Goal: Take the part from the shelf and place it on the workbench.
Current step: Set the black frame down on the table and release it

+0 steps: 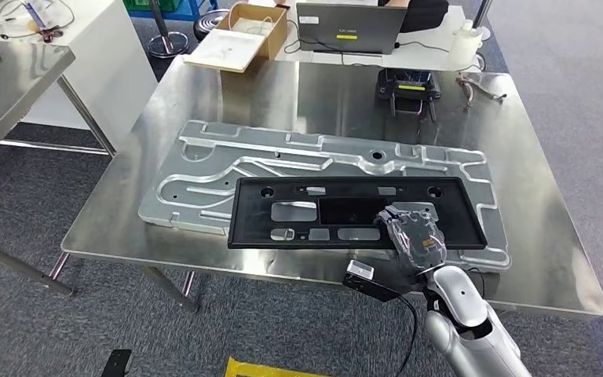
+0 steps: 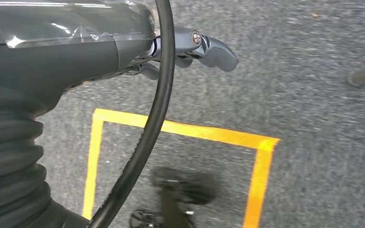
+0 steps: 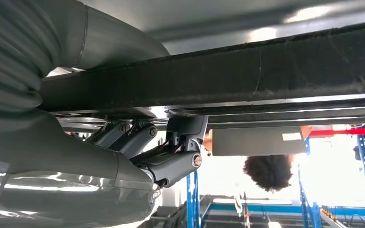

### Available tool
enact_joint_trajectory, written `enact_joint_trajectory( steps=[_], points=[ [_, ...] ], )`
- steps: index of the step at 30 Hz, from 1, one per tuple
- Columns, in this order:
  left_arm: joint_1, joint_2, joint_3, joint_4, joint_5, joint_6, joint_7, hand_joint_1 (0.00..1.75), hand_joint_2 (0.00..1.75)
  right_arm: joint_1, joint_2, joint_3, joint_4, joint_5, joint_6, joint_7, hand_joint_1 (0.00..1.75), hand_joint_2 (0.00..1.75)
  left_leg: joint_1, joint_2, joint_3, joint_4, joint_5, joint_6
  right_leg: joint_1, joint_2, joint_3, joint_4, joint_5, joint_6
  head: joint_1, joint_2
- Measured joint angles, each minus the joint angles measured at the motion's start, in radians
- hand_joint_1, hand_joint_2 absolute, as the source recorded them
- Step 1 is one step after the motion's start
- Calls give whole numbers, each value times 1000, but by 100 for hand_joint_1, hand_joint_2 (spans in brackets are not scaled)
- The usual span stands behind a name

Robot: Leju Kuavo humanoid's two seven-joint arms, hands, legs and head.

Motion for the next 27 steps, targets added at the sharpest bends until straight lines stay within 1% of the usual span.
enact_joint_trajectory(
  steps=[1,2,3,5,6,7,8,9,10,11,12,13,14,15,16,17,19,20,21,22,23,24,25,26,27],
  points=[
    [4,2,0,0,1,2,2,0,175,1,0,1,1,1,0,0,175,175,-5,-2,-4,-34,85,8,1,4,16,3,-18,6,0,0],
    [5,3,0,0,2,4,5,0,175,2,1,1,1,3,0,-1,175,175,-10,-4,-5,-49,135,12,1,7,25,4,-35,13,0,0],
    [2,3,0,0,3,6,7,0,175,0,1,2,-2,5,0,-3,175,175,-13,-5,-4,-48,140,14,0,10,33,4,-48,20,-1,0],
    [-11,4,0,0,4,8,7,0,175,-7,1,5,-11,13,0,-4,175,175,-11,-4,9,-52,125,20,-3,6,40,5,-69,32,-2,0],
    [-17,4,0,0,5,8,6,0,175,-12,2,7,-14,15,0,-4,175,175,-9,-4,17,-59,119,25,-4,1,31,28,-84,37,-1,0],
    [-20,4,0,0,6,7,5,0,175,-16,2,9,-17,17,0,-4,175,175,-6,-4,26,-65,114,29,-5,-3,6,76,-104,42,-1,0],
    [-22,4,0,0,7,6,5,0,175,-18,3,11,-18,18,0,-5,175,175,-5,-4,33,-68,107,31,-7,-7,-36,145,-127,47,-1,0],
    [-23,4,0,0,9,4,5,0,175,-20,3,12,-18,19,0,-4,175,175,-5,-4,40,-69,99,33,-9,-8,-88,218,-147,51,-1,0],
    [-22,4,0,0,11,2,5,0,175,-19,3,14,-18,20,1,-4,175,175,-4,-4,48,-68,91,32,-12,-8,-137,276,-152,56,-1,0],
    [-20,4,0,0,13,1,5,0,175,-18,3,14,-17,21,1,-4,175,175,-4,-5,58,-68,82,31,-14,-9,-172,303,-136,59,-1,0],
    [-18,3,0,0,15,0,5,0,175,-18,3,15,-16,21,1,-3,175,175,-3,-6,69,-67,73,29,-16,-10,-190,290,-96,61,-1,0],
    [-16,3,0,0,16,-1,5,0,175,-19,3,15,-16,21,1,-3,175,175,-2,-7,82,-66,63,26,-17,-11,-192,241,-38,62,-1,0],
    [-15,2,1,0,17,-1,6,0,175,-20,3,15,-15,21,1,-2,175,175,0,-8,92,-64,53,22,-18,-12,-183,182,17,61,-1,0],
    [-15,2,1,0,18,-1,7,0,175,-21,3,15,-14,21,1,-2,175,175,-1,-9,100,-61,45,17,-16,-13,-172,128,59,59,-1,0],
    [-15,2,1,0,19,-2,9,0,175,-22,2,15,-13,21,1,-1,175,175,-2,-10,103,-59,39,11,-15,-14,-162,88,77,52,-1,0],
    [-15,2,1,0,20,-3,11,0,175,-22,2,15,-10,20,2,0,175,175,-3,-11,103,-57,36,7,-13,-14,-158,71,78,44,-1,0],
    [-15,3,1,0,21,-3,14,0,175,-23,2,14,-4,19,2,2,175,175,-4,-12,102,-58,35,-2,-11,-12,-156,59,70,28,-2,0],
    [-15,3,1,0,21,-3,14,0,175,-25,2,14,-1,17,2,4,175,175,-3,-10,101,-54,30,-6,-12,-12,-154,56,71,22,-2,0],
    [-16,3,1,0,22,-3,14,0,175,-26,2,12,3,16,2,6,175,175,-3,-6,96,-39,19,-11,-13,-12,-151,53,71,16,-2,0],
    [-17,4,1,0,23,-2,14,0,175,-28,1,10,7,13,2,8,175,175,-2,-3,82,-5,-1,-16,-15,-13,-147,50,71,10,-2,0],
    [-17,4,1,0,24,-1,14,0,175,-30,1,8,12,11,3,9,175,175,-1,1,56,51,-27,-20,-16,-14,-144,49,70,6,-2,0],
    [-16,5,1,0,25,-1,16,0,175,-30,1,6,18,8,3,10,175,175,0,3,22,121,-54,-23,-16,-15,-142,49,69,3,-2,0],
    [-16,6,1,0,26,-1,17,0,175,-29,1,5,25,6,4,10,175,175,1,4,-12,184,-73,-25,-15,-16,-140,49,67,1,-1,0],
    [-14,6,1,0,27,-1,19,0,175,-27,1,4,32,4,5,10,131,131,1,4,-35,222,-75,-26,-15,-16,-138,49,66,0,-2,0],
    [-14,6,1,0,27,-1,20,0,175,-26,1,3,39,2,5,10,87,87,1,5,-41,220,-58,-25,-15,-16,-136,49,65,0,-2,0]
  ],
)
